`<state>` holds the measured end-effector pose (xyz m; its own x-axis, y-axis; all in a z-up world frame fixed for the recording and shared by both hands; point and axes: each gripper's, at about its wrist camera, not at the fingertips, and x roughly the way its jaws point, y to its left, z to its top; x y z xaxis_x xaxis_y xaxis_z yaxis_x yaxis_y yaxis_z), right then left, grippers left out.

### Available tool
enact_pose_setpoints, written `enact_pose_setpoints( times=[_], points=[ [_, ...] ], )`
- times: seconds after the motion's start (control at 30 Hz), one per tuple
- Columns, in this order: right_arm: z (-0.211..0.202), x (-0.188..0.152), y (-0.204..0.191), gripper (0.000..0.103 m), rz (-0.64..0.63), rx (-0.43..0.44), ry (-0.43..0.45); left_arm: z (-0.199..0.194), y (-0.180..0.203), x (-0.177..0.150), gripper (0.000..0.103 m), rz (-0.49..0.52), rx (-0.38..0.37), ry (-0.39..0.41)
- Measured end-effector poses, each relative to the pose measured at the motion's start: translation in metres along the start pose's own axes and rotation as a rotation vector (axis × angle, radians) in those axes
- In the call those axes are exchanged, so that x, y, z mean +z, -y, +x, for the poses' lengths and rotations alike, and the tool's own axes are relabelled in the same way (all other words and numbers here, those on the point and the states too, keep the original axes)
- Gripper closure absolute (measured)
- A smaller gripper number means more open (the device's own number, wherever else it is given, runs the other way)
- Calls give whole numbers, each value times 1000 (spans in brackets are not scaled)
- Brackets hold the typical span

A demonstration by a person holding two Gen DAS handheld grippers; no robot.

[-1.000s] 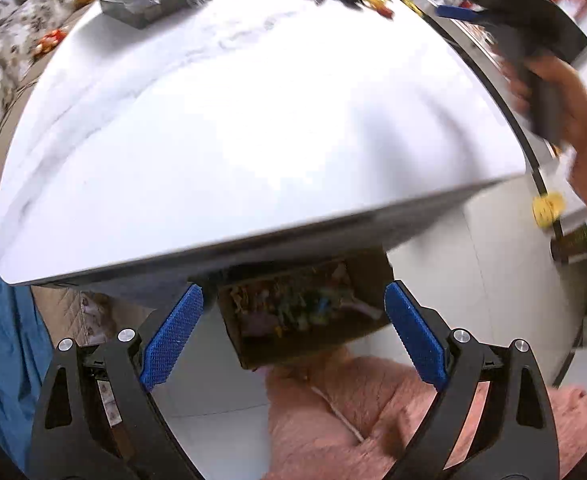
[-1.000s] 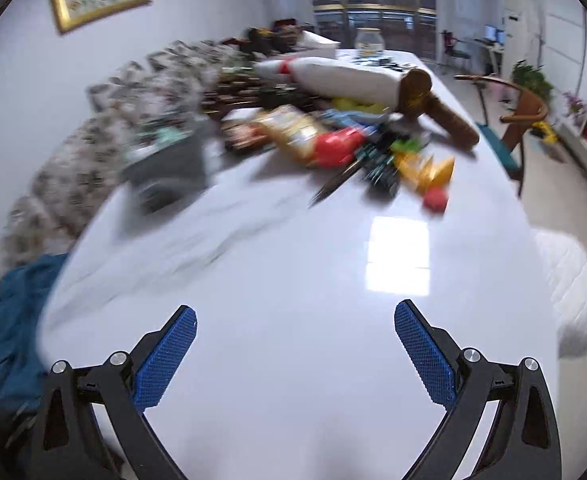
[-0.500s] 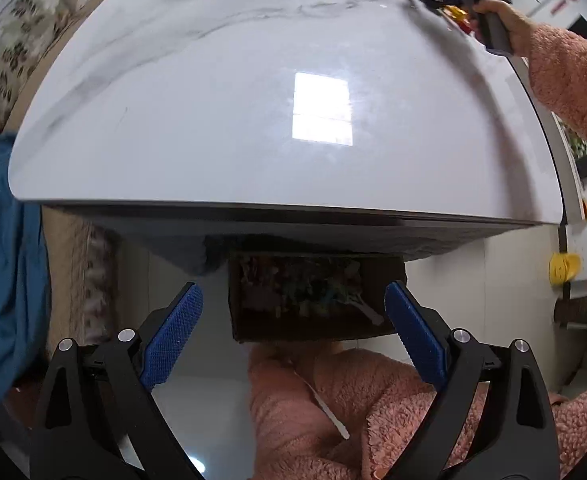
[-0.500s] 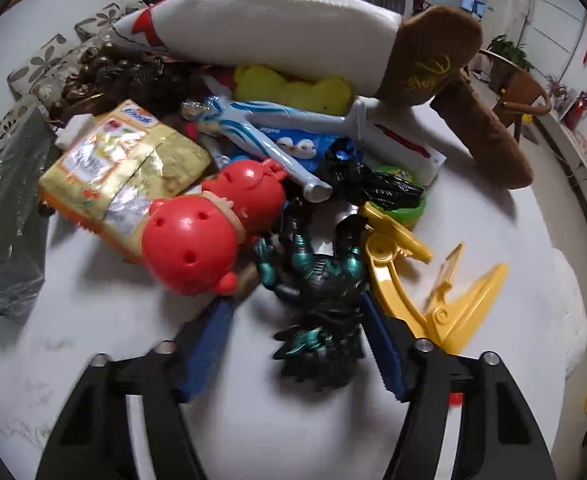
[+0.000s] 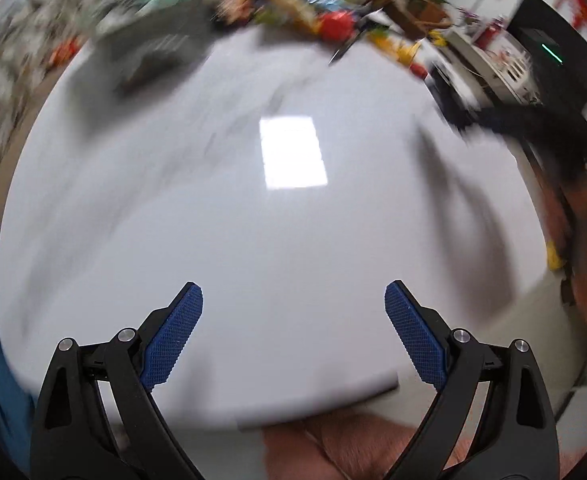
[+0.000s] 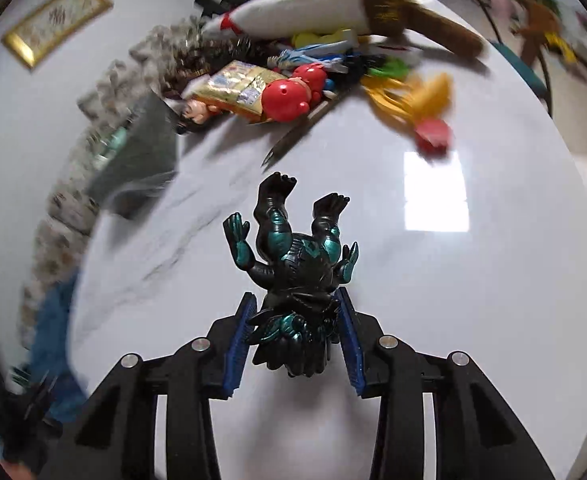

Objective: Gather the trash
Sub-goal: 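Grasp the brown pen with the left tool while the right tool holds the figure, then carry the pen and figure over the cardboard box and open both tools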

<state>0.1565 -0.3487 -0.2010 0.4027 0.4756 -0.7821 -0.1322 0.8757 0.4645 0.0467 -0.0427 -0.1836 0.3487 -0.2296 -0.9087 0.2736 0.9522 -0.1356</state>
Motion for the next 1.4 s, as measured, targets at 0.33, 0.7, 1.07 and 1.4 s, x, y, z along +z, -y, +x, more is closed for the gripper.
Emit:
enact_pose_setpoints(
  times=[0.33,0.7,1.07,1.4],
  points=[
    [-70,-72,25,63,117,35,91,135,68,214,13,160,95,-33],
    [-86,-101,44,63,194,53,106,158,68,259,88,56,70,-77],
    [-67,-96,14,67,150,76,59,83,26,164,91,50,-107,-57],
    [-64,-103,-56,67,52,92,27,-29,-28,56,91,-13,-245,41]
  ],
)
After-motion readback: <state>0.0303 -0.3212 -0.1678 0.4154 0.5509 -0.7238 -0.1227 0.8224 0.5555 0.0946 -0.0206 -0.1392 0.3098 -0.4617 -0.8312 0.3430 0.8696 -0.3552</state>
